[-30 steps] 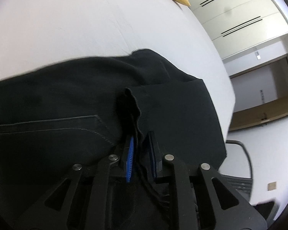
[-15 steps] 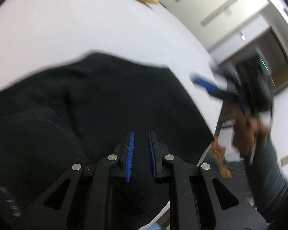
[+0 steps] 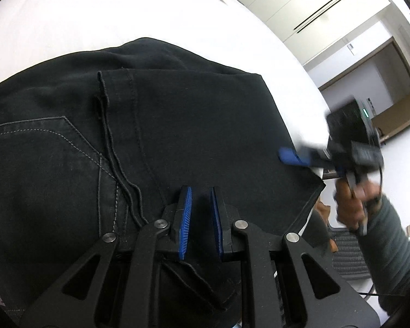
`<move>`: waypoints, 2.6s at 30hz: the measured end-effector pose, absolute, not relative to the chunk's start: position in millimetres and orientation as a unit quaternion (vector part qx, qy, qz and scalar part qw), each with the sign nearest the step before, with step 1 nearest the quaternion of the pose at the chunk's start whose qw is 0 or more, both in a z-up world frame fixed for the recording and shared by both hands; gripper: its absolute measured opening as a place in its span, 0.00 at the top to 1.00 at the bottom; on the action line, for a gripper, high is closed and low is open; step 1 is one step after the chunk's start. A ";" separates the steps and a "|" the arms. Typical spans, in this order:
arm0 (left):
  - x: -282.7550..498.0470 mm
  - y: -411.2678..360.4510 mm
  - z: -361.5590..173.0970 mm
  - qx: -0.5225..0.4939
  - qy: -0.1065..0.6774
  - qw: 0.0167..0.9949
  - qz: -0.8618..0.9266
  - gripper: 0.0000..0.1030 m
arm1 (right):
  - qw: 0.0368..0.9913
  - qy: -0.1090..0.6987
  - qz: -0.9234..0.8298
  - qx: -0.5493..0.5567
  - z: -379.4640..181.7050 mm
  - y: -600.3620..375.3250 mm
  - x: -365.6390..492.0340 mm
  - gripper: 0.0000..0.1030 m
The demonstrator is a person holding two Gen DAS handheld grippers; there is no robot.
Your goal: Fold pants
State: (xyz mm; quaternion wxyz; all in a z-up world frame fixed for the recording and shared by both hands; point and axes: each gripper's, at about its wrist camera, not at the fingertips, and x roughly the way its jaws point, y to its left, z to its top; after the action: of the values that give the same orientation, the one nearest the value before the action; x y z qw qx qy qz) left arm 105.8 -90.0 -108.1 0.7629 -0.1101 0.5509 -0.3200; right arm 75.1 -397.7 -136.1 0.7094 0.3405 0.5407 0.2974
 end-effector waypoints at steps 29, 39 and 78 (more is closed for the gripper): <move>83.1 -116.9 -99.0 -0.082 0.541 0.783 -0.297 0.86 | 0.773 0.506 0.225 0.310 -103.2 -346.0 20.1 0.43; 53.5 -35.6 -30.0 -0.117 0.486 0.838 -0.220 0.59 | 0.774 0.474 0.294 0.299 -73.0 -292.5 31.4 0.43; -41.6 178.3 -140.2 -0.548 0.382 0.744 -0.022 0.27 | 0.733 0.471 0.375 0.318 -80.0 -214.8 54.0 0.43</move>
State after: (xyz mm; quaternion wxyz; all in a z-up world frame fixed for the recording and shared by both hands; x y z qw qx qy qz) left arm -41.6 178.3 -140.2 0.7436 -0.5485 0.3818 -0.0218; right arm 54.0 -214.8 -80.0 0.7328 0.3176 0.4705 0.3751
